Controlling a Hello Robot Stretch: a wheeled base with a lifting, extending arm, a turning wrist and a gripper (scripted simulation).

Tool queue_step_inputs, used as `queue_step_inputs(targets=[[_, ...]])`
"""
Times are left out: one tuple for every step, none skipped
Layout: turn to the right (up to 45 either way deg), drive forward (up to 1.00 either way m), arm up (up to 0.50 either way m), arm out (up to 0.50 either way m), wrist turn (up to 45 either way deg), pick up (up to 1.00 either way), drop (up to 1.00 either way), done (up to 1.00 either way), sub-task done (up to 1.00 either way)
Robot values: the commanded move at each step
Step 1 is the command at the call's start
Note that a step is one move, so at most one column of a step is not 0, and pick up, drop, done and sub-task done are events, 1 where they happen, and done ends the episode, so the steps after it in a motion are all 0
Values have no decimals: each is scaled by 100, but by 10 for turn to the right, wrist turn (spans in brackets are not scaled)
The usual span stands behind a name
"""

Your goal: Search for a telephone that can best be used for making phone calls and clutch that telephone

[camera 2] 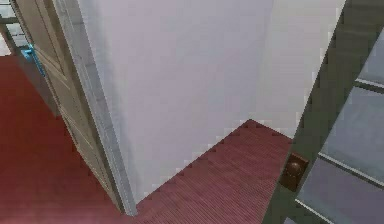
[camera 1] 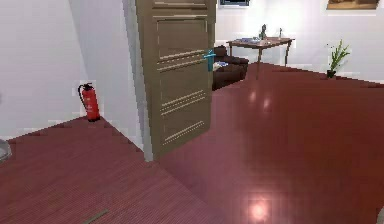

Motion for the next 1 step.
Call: queue_step_inputs(targets=[[30, 0, 0, 0, 0, 0, 0, 0, 0]])
